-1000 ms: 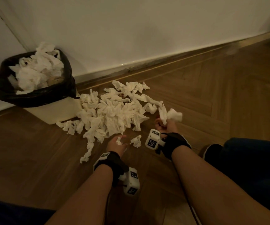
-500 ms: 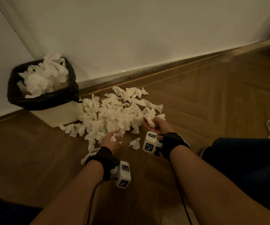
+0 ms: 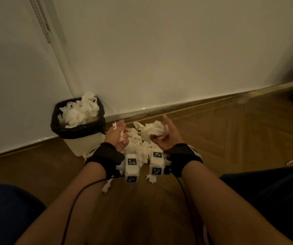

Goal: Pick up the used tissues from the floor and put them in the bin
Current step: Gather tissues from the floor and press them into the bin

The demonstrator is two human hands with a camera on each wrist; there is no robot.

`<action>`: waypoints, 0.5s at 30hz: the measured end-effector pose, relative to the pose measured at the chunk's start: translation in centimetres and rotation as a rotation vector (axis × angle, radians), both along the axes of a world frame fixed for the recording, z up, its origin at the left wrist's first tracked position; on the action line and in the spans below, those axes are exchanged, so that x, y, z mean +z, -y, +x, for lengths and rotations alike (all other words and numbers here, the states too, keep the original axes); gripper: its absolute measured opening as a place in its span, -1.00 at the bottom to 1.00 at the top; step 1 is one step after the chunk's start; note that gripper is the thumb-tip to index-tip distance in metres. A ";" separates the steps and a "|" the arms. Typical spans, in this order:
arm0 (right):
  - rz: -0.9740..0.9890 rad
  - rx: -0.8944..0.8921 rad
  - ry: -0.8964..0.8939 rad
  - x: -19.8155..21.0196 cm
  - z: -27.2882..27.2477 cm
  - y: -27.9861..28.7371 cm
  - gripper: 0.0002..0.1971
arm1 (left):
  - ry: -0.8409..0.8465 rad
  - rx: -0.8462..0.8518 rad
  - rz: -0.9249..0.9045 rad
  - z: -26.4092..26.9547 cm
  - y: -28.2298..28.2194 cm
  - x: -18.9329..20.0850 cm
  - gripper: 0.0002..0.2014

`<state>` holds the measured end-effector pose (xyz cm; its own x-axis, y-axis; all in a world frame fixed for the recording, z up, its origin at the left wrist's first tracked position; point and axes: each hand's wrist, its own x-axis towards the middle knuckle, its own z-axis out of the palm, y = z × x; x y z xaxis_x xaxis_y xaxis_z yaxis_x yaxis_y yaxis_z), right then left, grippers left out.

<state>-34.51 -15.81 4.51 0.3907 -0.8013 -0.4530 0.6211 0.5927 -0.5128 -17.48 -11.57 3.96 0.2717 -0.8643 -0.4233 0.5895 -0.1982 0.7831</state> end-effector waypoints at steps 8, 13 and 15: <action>-0.216 0.066 -0.104 9.6 3.3 -0.3 -0.81 | 0.004 0.087 -0.207 2.6 -1.7 10.4 -0.76; -0.368 0.119 -0.178 15.3 5.2 -0.8 -0.70 | 0.091 0.081 -0.270 4.9 -2.9 13.6 -0.77; -0.451 0.167 -0.319 17.0 5.9 -0.9 -0.67 | 0.077 0.091 -0.281 5.6 -3.2 14.5 -0.75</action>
